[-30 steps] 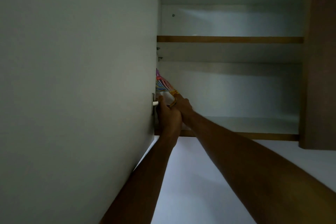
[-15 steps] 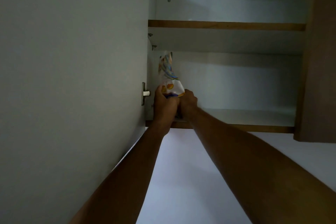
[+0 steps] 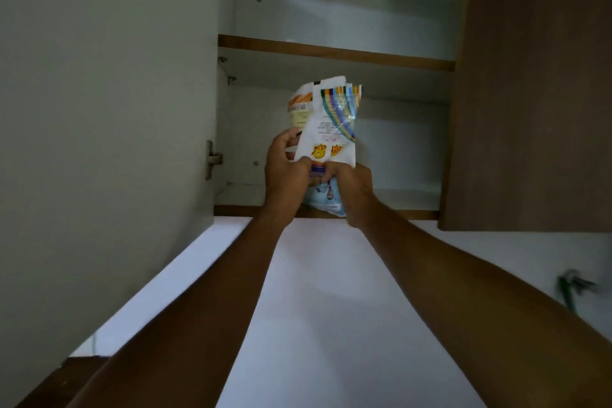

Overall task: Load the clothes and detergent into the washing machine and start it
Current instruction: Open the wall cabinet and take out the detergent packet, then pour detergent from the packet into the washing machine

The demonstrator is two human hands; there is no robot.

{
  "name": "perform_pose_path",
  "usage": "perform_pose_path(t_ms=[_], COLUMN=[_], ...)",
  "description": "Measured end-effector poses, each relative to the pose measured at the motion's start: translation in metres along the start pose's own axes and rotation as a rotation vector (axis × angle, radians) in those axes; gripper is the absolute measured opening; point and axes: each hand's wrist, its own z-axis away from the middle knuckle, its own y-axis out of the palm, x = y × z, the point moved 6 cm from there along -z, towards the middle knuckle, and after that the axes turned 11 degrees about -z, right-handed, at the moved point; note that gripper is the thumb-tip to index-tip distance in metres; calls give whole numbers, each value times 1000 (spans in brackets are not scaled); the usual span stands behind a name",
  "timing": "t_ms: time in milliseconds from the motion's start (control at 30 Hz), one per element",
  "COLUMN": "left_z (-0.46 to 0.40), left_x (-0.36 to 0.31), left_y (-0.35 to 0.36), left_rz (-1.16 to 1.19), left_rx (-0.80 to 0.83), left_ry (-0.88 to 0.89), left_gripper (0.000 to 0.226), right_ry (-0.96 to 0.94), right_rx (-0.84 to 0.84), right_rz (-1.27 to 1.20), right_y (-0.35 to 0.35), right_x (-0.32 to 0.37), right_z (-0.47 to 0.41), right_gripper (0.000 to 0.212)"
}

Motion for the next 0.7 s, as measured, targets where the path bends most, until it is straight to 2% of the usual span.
perform_pose_path(t_ms=[233,433,533,700], left_z=[45,98,141,217], left_x=[-34,-64,-75,-90], left_y=[56,106,139,184], left_rz=[106,142,211,302], left_rx=[163,291,488,821], left_ry=[-8,-58,-137,-231], left_gripper=[46,70,78,68], right_ry=[-55,-92,-83,-34], right_rx=[-52,-179,-230,-301], right_rz=[21,70,52,111], right_y=[-71,-145,-188,-255], right_x=[55,91,103,119], right_z=[53,104,132,196], right_gripper=[26,21,19,20])
